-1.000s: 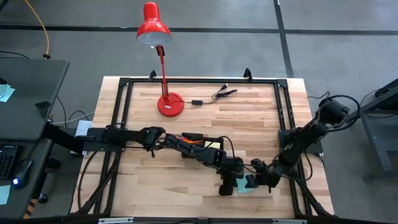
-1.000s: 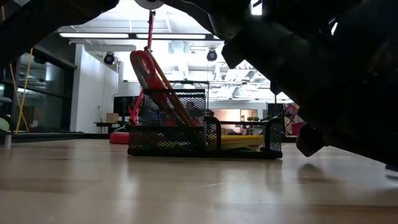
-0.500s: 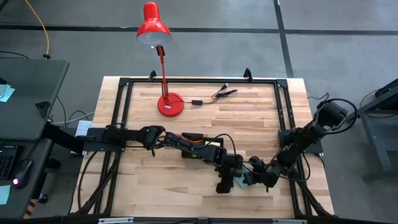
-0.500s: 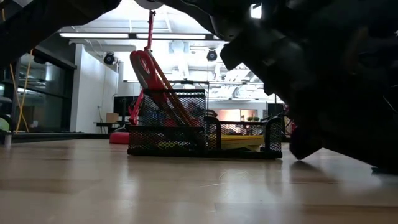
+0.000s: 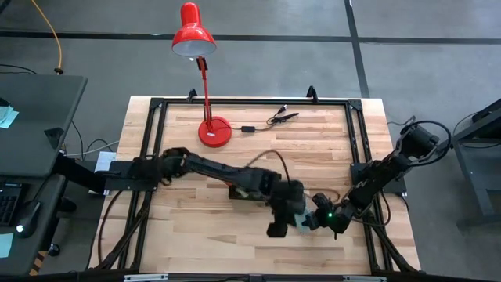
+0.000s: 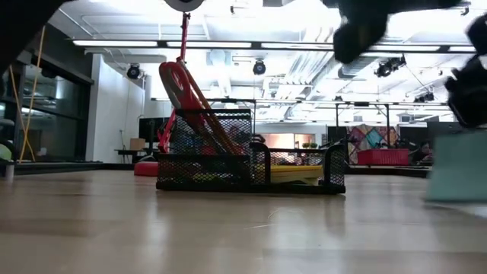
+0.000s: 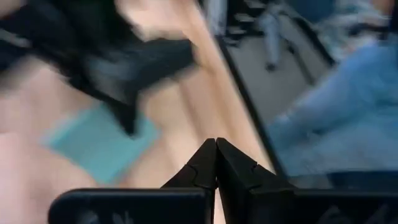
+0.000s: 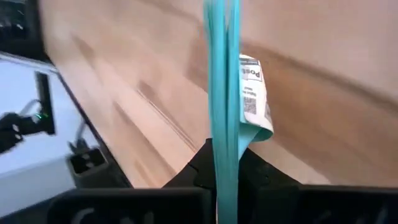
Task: Pick and place office supplies into organizer
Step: Put the light blue sticky notes into the black desk organizer
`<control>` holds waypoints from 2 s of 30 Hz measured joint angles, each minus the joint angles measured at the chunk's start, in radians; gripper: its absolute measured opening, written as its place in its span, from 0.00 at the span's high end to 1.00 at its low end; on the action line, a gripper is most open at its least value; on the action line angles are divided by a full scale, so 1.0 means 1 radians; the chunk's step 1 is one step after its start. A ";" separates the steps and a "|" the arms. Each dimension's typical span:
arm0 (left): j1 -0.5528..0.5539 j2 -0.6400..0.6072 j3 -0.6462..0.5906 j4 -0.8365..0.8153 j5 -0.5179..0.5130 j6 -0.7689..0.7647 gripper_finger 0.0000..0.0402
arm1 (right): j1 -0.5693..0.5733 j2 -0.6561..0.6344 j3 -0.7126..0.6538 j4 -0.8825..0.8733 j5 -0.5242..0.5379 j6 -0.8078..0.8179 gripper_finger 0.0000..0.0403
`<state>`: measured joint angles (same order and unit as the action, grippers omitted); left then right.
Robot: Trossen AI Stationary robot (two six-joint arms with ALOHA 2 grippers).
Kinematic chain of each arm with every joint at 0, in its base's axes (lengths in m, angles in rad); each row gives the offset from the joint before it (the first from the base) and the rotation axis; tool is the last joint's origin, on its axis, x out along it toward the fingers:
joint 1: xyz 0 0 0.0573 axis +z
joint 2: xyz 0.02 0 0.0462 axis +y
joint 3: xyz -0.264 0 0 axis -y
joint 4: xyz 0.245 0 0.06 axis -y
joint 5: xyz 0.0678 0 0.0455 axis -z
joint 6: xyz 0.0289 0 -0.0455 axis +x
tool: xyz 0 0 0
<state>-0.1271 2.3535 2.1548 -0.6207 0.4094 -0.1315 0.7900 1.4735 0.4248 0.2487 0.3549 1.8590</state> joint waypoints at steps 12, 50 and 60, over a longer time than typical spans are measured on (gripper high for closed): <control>0.038 -0.259 -0.004 -0.241 -0.447 0.019 1.00 | -0.195 -0.221 0.001 -0.011 0.082 -0.251 0.98; 0.365 -1.128 -1.528 1.438 -0.217 -0.081 1.00 | -0.493 0.144 0.548 -0.383 -0.030 -0.197 0.99; 0.461 -1.214 -1.594 1.477 -0.139 -0.124 1.00 | -0.468 0.189 0.565 -0.433 -0.031 -0.057 0.98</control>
<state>0.3343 1.1395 0.5609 0.8567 0.2702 -0.2560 0.3218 1.6629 0.9902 -0.1847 0.3243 1.8021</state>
